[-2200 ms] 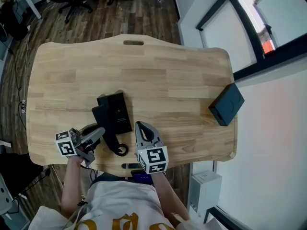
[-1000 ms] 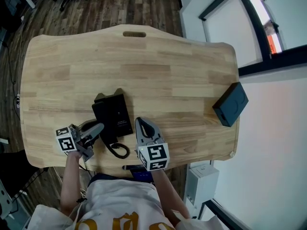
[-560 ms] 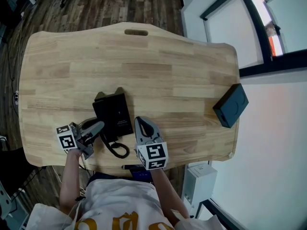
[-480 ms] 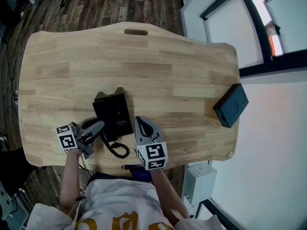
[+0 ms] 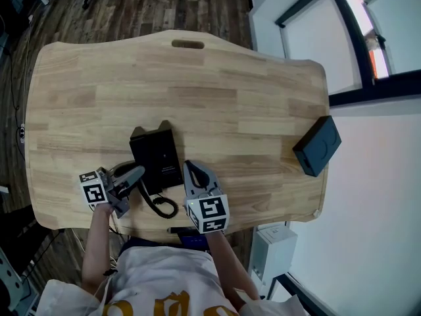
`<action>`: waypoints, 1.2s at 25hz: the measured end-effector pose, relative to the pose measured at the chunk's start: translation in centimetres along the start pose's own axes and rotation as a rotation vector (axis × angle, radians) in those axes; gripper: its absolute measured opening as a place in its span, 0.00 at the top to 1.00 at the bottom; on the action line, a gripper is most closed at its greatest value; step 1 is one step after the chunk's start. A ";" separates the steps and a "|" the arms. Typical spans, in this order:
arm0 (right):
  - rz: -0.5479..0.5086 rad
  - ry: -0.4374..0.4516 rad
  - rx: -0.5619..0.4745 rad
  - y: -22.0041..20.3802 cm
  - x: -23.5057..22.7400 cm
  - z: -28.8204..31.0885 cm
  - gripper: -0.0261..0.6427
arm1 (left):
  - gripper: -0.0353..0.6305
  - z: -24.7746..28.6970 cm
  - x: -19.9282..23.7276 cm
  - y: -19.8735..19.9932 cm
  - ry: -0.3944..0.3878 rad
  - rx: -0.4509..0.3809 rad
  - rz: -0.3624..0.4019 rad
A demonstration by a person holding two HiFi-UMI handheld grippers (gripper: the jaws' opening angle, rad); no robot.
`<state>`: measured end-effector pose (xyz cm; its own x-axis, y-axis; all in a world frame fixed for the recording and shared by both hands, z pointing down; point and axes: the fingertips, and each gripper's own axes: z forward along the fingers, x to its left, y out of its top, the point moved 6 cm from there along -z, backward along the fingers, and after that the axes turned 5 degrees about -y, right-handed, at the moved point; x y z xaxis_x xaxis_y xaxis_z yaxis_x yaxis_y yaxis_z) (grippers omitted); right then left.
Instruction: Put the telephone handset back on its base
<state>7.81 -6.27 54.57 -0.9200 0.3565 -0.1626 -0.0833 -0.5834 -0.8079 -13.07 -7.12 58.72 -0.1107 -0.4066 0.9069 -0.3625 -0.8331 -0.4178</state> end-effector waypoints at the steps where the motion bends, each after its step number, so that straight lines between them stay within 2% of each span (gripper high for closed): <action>1: 0.000 0.000 0.002 0.0 0.0 0.1 0.95 | 0.84 0.0 0.0 0.0 0.001 -0.004 -0.001; 20: -0.003 -0.005 0.017 -0.2 -0.4 0.9 0.95 | 0.84 0.2 1.0 0.0 -0.004 -0.002 -0.020; 30: 0.000 -0.004 0.018 0.0 -0.6 1.5 0.95 | 0.84 0.4 1.3 0.3 0.022 0.064 -0.029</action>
<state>7.75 -7.60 55.50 -0.9215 0.3536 -0.1605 -0.0900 -0.5966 -0.7975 -12.98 -8.05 59.78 -0.1211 -0.3740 0.9195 -0.3060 -0.8671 -0.3930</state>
